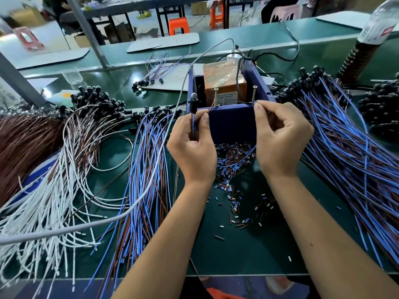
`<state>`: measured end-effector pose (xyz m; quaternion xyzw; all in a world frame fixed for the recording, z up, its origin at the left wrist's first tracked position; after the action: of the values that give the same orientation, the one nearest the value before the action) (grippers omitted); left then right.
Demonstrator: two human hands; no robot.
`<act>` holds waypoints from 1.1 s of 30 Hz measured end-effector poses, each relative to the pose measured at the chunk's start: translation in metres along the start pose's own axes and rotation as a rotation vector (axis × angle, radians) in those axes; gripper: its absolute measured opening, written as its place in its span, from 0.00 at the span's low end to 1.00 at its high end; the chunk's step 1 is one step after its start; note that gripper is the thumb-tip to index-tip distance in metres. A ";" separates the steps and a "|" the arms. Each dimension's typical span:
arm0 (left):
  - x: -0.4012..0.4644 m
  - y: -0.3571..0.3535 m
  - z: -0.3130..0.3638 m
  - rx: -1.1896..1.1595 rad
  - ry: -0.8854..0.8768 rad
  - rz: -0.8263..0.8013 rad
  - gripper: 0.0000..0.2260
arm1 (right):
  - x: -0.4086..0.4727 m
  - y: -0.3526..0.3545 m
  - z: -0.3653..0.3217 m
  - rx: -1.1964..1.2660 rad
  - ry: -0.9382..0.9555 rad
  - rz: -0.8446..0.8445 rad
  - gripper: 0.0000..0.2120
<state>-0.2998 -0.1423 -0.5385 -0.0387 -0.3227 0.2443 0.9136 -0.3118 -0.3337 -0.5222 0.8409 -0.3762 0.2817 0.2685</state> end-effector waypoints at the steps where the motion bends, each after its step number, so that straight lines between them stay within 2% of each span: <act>1: 0.000 0.000 0.000 -0.002 0.000 0.002 0.03 | 0.000 0.000 0.001 0.005 -0.002 -0.003 0.08; 12: 0.000 0.001 0.000 -0.023 0.030 0.006 0.03 | 0.000 0.002 0.003 0.048 -0.052 0.017 0.08; 17: 0.000 0.000 0.001 -0.036 0.035 -0.009 0.03 | 0.000 -0.001 -0.002 0.031 -0.011 0.003 0.08; 22: 0.000 -0.001 0.000 -0.040 0.041 -0.023 0.04 | 0.001 0.002 0.000 0.029 -0.043 0.060 0.08; 33: 0.000 -0.001 -0.004 -0.049 0.032 -0.035 0.04 | 0.002 -0.003 -0.003 0.010 -0.004 0.018 0.08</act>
<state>-0.2967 -0.1429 -0.5408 -0.0593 -0.3145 0.2196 0.9216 -0.3097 -0.3312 -0.5200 0.8393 -0.3831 0.2843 0.2607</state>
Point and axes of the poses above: each hand's wrist, its own x-axis towards the middle knuckle, its own y-axis out of the back of the hand, z = x × y, the point moved 6 cm from there along x, towards the middle knuckle, and after that the axes turned 11 degrees about -x, right-handed, at the moved point
